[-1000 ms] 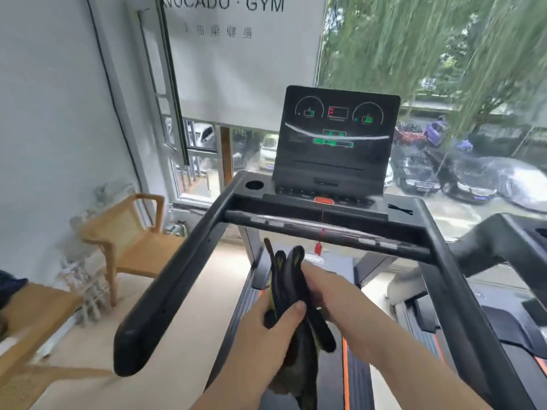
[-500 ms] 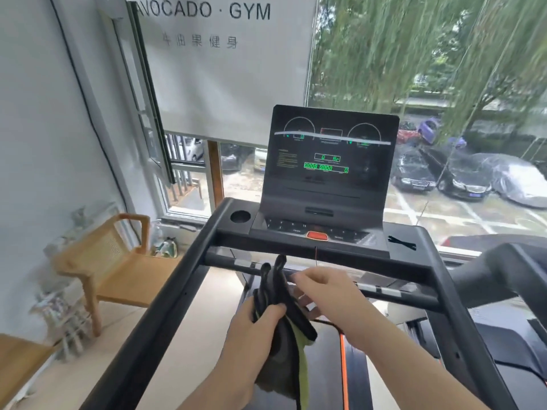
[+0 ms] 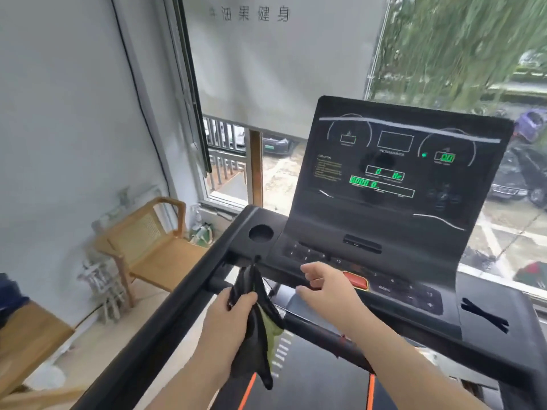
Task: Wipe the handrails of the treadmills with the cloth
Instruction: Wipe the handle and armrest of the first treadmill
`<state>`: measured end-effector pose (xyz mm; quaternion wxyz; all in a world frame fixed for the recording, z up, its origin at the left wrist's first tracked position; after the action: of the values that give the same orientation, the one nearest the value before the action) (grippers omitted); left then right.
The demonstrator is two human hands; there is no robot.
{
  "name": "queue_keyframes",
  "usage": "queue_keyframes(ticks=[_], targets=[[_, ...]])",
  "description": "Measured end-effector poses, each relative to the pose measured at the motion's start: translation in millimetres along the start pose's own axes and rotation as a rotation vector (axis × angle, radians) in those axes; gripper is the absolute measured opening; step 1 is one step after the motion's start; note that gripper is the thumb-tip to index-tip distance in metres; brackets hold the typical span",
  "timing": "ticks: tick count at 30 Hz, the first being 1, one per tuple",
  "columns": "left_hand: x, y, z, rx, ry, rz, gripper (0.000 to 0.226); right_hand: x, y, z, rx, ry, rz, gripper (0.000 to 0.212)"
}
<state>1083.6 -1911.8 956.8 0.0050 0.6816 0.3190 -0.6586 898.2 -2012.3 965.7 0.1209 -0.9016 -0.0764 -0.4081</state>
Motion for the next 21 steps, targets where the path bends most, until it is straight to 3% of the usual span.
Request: queue_keyframes(ticks=[4,12,18,21], targets=[[-8.5,53.7,11.7,0.008,0.052,0.000,0.026,0.3,59.1,9.9,0.075,-0.109,-0.024,0.060],[-39.8,183.8,19.3,0.054,0.238,0.042,0.025,8.5,178.8,33.5,0.100,-0.346,-0.073,0.098],[-78.3,261.6,0.4,0.041,0.429,0.107,0.027,3.3,225.7,50.5,0.104,-0.639,-0.123,0.122],[-99.6,281.1,-7.6,0.015,0.575,0.223,0.019,-1.8,231.3,57.5,0.114,-0.758,-0.163,0.126]])
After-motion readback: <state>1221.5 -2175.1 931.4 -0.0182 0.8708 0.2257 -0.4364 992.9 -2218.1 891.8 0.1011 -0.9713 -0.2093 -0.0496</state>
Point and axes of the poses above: each hand's wrist, its own y-axis towards the middle knuckle, its own z-axis out of the palm, x = y × z, the point moved 4 cm from there along y, towards the middle knuckle
